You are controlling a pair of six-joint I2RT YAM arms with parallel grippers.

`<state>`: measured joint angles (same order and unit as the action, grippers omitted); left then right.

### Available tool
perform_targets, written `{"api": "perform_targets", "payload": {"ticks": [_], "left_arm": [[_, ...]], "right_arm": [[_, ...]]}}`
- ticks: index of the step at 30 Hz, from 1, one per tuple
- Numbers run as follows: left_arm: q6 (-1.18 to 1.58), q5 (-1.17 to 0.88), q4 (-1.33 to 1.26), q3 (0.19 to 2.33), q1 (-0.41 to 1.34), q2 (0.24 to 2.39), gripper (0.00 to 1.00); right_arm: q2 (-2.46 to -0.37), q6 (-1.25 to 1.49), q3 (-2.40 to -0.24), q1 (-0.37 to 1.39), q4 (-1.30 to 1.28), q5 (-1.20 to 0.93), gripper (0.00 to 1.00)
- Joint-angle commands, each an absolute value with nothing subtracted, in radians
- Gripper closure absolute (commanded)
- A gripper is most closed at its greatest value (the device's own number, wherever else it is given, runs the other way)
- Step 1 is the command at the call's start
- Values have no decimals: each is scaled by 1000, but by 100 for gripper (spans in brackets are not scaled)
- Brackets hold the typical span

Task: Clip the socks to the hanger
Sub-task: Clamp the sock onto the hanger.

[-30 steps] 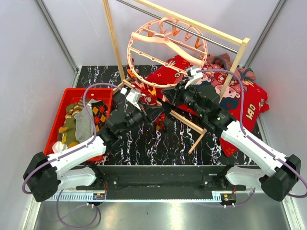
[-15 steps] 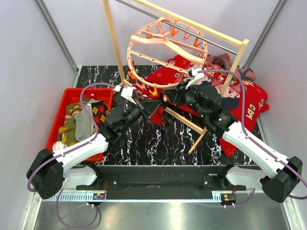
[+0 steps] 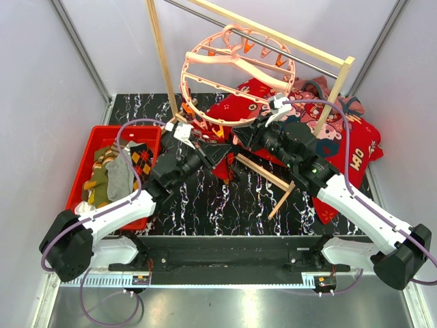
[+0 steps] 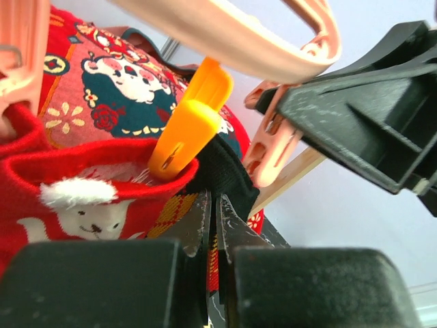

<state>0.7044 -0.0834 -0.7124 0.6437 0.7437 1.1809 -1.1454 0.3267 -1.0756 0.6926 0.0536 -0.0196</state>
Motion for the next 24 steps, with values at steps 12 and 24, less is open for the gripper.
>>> {"api": "perform_targets", "payload": {"ticks": [12, 24], "left_arm": [[707, -114, -779, 664, 739, 1172, 100], [710, -130, -785, 689, 724, 1175, 100]], "right_arm": [[-1126, 316, -1092, 690, 68, -6, 93], [-1131, 308, -1071, 690, 97, -34, 93]]}}
